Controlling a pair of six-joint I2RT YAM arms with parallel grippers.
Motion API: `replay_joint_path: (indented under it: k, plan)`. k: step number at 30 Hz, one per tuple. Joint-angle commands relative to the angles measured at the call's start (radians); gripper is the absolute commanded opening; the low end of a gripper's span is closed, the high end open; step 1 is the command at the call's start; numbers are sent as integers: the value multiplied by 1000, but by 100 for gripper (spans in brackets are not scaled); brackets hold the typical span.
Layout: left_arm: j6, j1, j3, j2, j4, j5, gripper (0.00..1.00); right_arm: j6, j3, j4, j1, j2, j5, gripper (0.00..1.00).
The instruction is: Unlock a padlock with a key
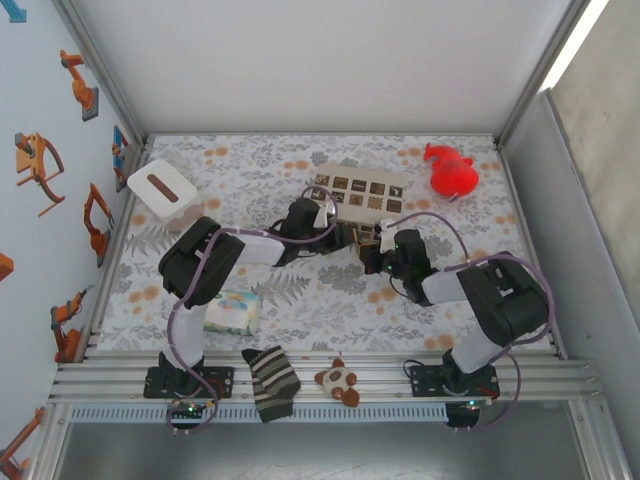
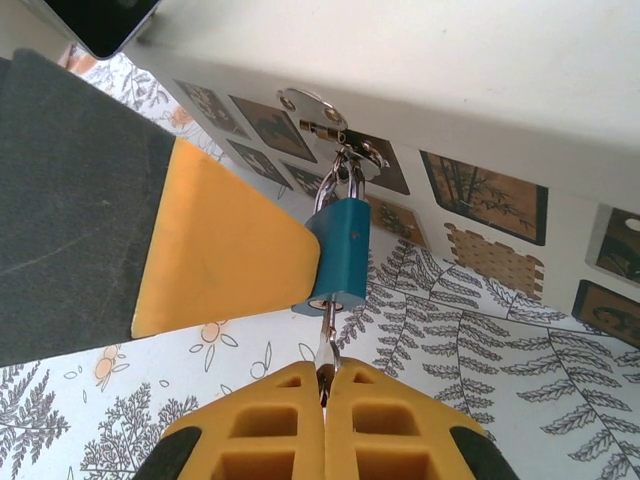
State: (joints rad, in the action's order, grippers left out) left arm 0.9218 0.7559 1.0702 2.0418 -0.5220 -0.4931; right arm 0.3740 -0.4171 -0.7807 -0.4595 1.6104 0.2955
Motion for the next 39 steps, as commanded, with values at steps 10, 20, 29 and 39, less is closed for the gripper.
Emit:
replay_joint_path:
  k: [10, 20, 29, 39]
  plan:
    - [18, -13, -119, -111, 39, 72, 49, 69, 17, -239, -13, 44, 41, 0]
    - [185, -79, -315, -212, -229, 81, 50, 170, 8, -247, -13, 66, 82, 0]
    - [383, -102, -361, -103, -560, 47, 46, 196, -12, -247, -13, 98, 94, 0]
    - [479, -73, -307, 23, -692, 36, 41, 223, -10, -245, -13, 93, 97, 0]
